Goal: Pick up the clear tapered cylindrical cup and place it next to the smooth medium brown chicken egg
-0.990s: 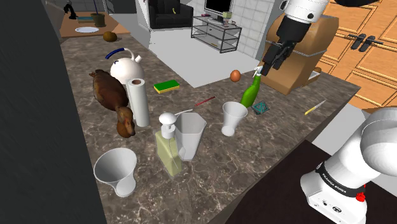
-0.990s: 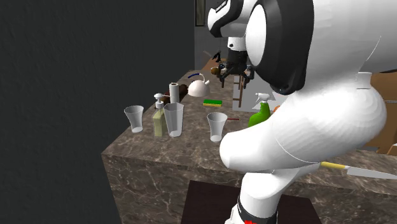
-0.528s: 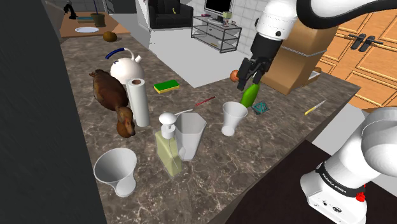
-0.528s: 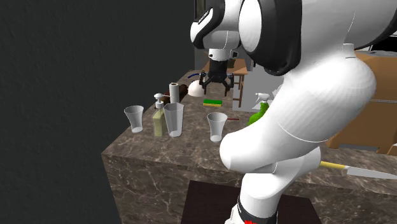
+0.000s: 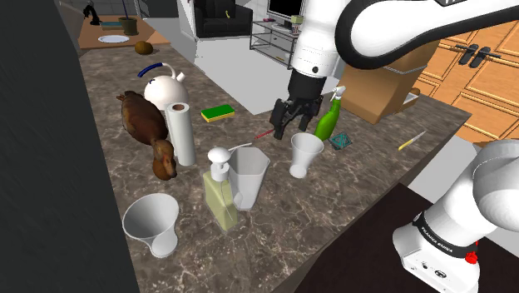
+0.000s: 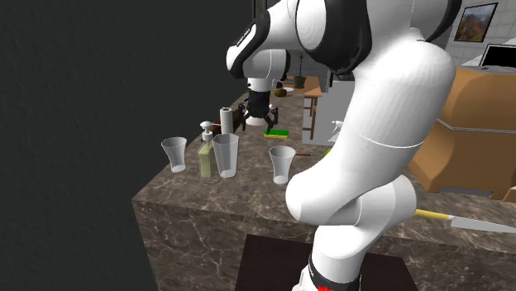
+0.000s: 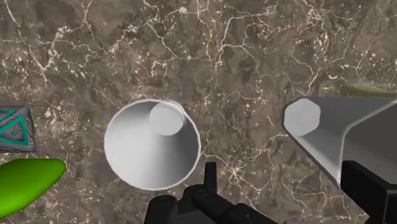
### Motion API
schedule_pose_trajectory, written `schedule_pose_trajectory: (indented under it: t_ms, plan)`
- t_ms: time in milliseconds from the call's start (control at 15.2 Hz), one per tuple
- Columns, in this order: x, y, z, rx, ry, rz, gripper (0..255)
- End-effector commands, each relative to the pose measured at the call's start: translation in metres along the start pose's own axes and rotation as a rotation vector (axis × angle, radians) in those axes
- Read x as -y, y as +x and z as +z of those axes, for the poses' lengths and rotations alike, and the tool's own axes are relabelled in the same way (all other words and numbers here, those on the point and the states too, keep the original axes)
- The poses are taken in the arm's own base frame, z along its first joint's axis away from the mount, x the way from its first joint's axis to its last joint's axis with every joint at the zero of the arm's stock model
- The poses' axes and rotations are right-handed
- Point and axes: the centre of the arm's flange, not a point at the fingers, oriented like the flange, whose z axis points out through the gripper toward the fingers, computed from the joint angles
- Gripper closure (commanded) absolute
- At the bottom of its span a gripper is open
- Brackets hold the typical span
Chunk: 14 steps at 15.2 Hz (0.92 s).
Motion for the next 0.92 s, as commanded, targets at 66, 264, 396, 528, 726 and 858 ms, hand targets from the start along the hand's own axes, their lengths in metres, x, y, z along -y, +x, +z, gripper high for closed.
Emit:
schedule_pose_trajectory:
  t_ms: [66,264,396,528,726,858]
  plan:
    - [0.033,0.008,0.02,0.017,0.012,0.018,0]
    - [0.064,0.019,0.041,0.034,0.024,0.036,0]
    - [0.067,0.02,0.048,0.036,0.025,0.037,0]
    - [0.067,0.019,0.058,0.036,0.025,0.037,0]
    - [0.067,0.019,0.074,0.036,0.025,0.037,0]
    - [0.067,0.018,0.083,0.036,0.025,0.037,0]
